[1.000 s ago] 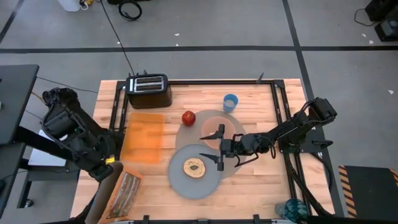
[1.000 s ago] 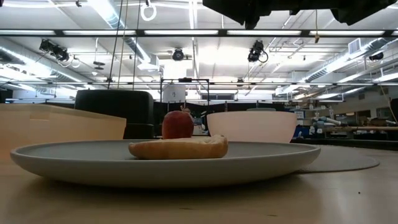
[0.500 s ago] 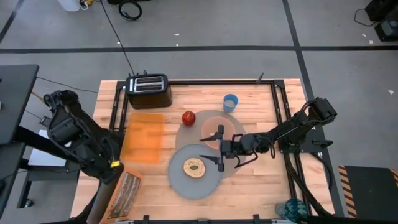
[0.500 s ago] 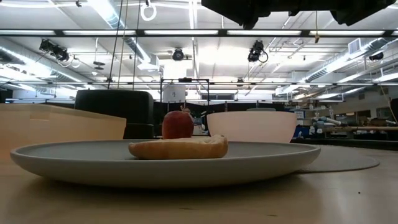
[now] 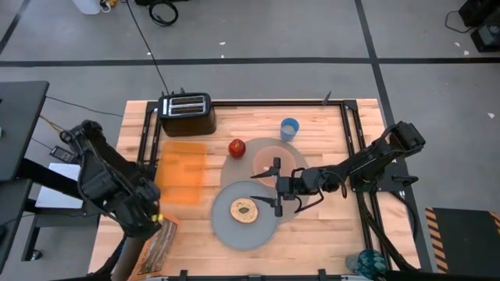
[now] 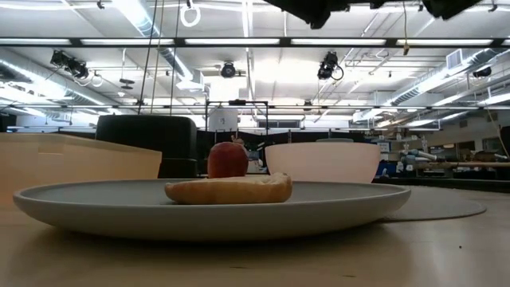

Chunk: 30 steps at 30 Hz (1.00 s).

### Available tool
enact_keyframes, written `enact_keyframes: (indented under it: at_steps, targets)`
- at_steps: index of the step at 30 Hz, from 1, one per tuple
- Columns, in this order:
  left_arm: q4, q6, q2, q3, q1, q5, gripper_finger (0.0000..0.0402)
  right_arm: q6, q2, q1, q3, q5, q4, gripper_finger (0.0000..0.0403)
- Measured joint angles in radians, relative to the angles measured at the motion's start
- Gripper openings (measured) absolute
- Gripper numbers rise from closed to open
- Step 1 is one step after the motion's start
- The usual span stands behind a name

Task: Arrange a breakfast setting
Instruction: Pour the cereal from the cereal box into the pink bowl

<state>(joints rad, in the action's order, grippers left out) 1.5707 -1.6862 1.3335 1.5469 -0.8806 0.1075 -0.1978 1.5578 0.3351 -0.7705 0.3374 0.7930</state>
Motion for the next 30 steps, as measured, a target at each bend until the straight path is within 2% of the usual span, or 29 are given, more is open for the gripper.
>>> enact_keyframes:
  at_steps: [5, 7, 11, 17, 23, 30]
  targets:
    - [0.000, 0.096, 0.033, -0.001, 0.000, -0.009, 0.0024, 0.006, -0.050, -0.001, -0.095, 0.007, -0.282, 0.0292]
    - [0.000, 0.101, 0.035, -0.001, 0.000, -0.026, 0.0010, 0.003, -0.067, -0.001, -0.119, 0.007, -0.343, 0.0292]
    - [0.000, 0.112, 0.035, -0.001, 0.000, -0.034, 0.0007, -0.003, -0.083, -0.001, -0.124, 0.007, -0.365, 0.0292]
    - [0.003, 0.224, 0.021, 0.016, 0.000, -0.013, 0.0004, 0.019, -0.083, 0.019, -0.123, 0.009, -0.404, 0.0292]
    - [0.001, 0.385, 0.021, 0.155, -0.001, -0.072, 0.0003, 0.019, -0.082, 0.073, -0.123, 0.036, -0.405, 0.0305]
    - [0.003, 0.539, 0.020, 0.313, -0.002, -0.167, 0.0003, 0.109, -0.076, 0.107, -0.123, 0.037, -0.475, 0.0349]
